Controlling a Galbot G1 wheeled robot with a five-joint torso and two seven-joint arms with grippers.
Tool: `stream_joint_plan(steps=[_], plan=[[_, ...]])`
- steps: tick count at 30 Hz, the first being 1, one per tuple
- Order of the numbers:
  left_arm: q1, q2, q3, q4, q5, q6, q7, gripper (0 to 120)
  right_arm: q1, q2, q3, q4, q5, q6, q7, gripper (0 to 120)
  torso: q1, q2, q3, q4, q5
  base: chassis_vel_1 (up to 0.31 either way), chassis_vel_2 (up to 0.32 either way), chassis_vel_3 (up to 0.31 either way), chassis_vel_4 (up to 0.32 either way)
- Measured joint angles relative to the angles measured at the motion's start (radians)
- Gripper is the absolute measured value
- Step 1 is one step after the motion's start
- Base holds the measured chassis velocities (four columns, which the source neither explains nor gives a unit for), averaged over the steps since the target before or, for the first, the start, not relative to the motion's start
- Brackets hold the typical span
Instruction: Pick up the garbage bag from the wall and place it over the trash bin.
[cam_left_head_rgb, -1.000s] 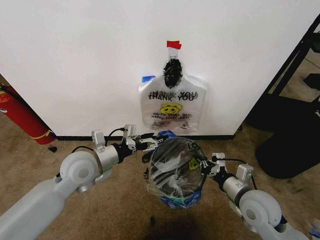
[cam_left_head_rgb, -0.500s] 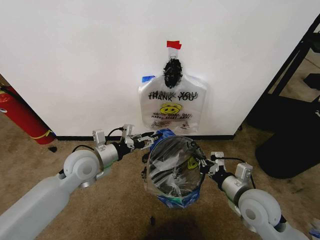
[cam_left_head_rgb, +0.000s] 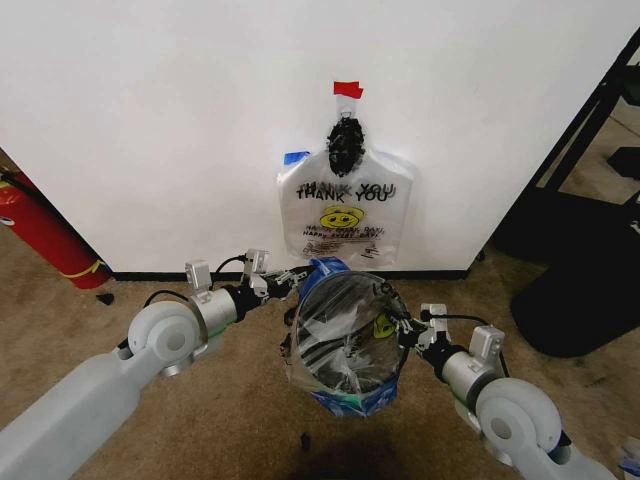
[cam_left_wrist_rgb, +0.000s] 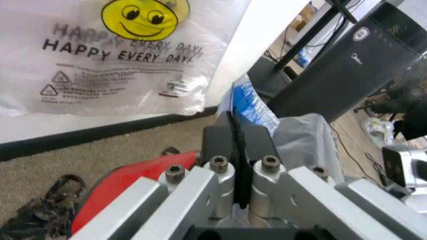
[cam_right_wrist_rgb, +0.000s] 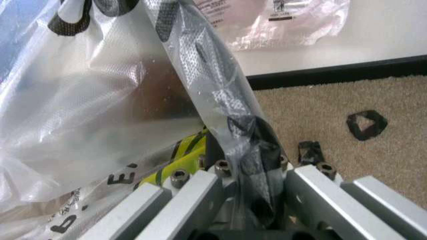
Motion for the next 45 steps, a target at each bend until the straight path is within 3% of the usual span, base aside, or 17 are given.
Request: stream_joint_plan(steps=[15,28,38,45], plan=[[-0.061,-0.013,0.064,0.064,0.034,-0.049,-0.006,0,-0.013,-0.011,0.001,0.028,0.011,0.002,-0.001,0,0.0,0.0,0.0,0.0,0.0,0.0,0.0,0.0,0.0],[-0.146,-0.039,0.171,0.22,0.123,-0.061,0.004,0,-0.052,-0.028,0.005,0.108,-0.024,0.025,-0.016,0,0.0,0.0,0.0,-0.0001,-0.0001,0.0,0.0,0.0,0.0],[-0.131,-0.03,0.161,0.216,0.156,-0.031,0.014,0,-0.048,-0.022,0.002,0.108,-0.023,0.027,-0.015,0,0.0,0.0,0.0,0.0,0.0,0.0,0.0,0.0,0.0],[-0.088,-0.012,0.104,0.174,0.174,-0.009,-0.01,25,-0.036,0.016,-0.001,0.082,0.019,0.021,0.016,0,0.0,0.0,0.0,0.0,0.0,0.0,0.0,0.0,0.0]])
